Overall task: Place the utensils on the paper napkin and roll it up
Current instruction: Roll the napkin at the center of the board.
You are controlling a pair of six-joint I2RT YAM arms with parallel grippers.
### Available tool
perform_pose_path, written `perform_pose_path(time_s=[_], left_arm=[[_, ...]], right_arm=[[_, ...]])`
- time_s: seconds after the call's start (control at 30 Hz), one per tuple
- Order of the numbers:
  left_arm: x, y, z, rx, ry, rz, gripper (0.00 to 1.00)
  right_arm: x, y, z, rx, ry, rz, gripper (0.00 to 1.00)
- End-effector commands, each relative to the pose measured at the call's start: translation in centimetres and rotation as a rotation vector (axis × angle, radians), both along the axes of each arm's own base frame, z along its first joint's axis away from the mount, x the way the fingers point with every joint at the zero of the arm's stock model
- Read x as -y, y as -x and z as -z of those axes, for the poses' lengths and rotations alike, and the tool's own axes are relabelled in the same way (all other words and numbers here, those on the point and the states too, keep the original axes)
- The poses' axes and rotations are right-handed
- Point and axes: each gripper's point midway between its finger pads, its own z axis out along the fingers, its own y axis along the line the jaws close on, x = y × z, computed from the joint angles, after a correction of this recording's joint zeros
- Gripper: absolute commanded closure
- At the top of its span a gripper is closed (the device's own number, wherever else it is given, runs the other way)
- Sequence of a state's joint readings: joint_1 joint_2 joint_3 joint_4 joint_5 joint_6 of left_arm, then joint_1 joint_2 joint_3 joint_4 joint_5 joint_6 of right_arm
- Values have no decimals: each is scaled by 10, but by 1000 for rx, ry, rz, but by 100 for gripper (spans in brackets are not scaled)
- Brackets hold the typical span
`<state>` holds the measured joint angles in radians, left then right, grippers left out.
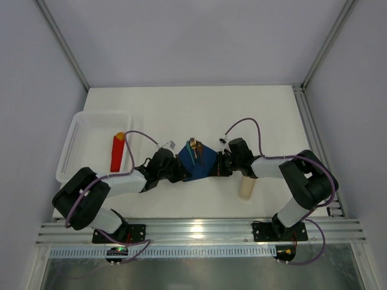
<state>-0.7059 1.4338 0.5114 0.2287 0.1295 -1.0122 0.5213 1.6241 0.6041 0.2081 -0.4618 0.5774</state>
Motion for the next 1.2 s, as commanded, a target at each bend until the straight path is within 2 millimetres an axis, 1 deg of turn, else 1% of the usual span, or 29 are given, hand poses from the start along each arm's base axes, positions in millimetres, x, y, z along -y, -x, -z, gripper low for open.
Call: perform_pose_path(time_s=[0.0, 0.17, 0.2, 0.3, 0.33, 0.4, 0.6, 0.77, 1.1, 1.17], left_arm=[[25, -18, -28, 92, 94, 41, 100], [29, -25, -34, 114, 87, 47, 100], [30, -25, -31, 108, 83, 54, 100], [36, -30, -34, 119, 92, 59, 100], [37, -31, -31, 116, 90, 59, 100], [39, -35, -32, 123, 94, 59, 100], [42, -43, -19, 103, 62, 61, 100], [39, -48, -5, 78, 44, 47, 100], [32, -47, 9, 51, 8, 27, 100], [31, -47, 15, 37, -2, 26, 100]], right_arm=[[6, -4, 9, 8, 53, 3, 96], [6, -5, 8, 12, 52, 2, 96], [6, -5, 8, 11, 52, 2, 96], [5, -5, 7, 10, 48, 2, 96], [5, -5, 8, 7, 50, 0, 96], [5, -5, 8, 8, 49, -2, 96], [5, -4, 7, 8, 49, -2, 96], [6, -4, 7, 10, 48, 0, 97], [8, 0, 4, 6, 45, 5, 96], [7, 0, 2, 10, 41, 5, 96]])
